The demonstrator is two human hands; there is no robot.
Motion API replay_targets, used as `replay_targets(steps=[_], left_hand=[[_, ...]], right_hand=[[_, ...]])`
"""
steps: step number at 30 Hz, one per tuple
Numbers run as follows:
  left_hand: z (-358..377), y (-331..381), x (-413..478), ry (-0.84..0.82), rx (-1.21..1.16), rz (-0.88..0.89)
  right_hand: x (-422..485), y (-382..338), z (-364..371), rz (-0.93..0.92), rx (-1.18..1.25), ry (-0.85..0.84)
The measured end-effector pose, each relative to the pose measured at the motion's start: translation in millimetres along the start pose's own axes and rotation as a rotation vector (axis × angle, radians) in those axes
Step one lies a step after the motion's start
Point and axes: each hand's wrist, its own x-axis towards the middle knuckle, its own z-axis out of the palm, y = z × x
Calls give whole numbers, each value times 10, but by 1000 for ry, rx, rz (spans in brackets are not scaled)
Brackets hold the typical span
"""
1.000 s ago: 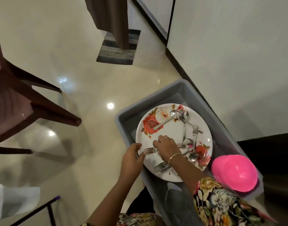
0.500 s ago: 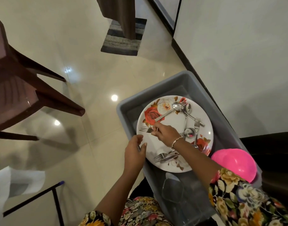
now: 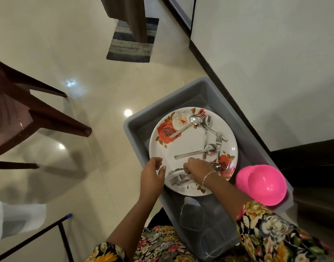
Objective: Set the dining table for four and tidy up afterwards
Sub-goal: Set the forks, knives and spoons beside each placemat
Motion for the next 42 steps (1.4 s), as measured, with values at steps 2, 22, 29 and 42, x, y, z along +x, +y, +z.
replay_targets(steps=[2, 22, 29, 42], left_hand=[[17, 23, 11, 2, 8, 8], [218, 335, 140, 1, 42, 130], [242, 315, 205, -42, 81, 131], [331, 317, 561, -108, 246, 195]], right_hand=[[7, -8, -24, 6, -24, 9], [-113, 627, -256, 902, 917, 368], [-59, 570, -80, 984, 870, 320], [-320, 620, -281, 591, 1524, 682]])
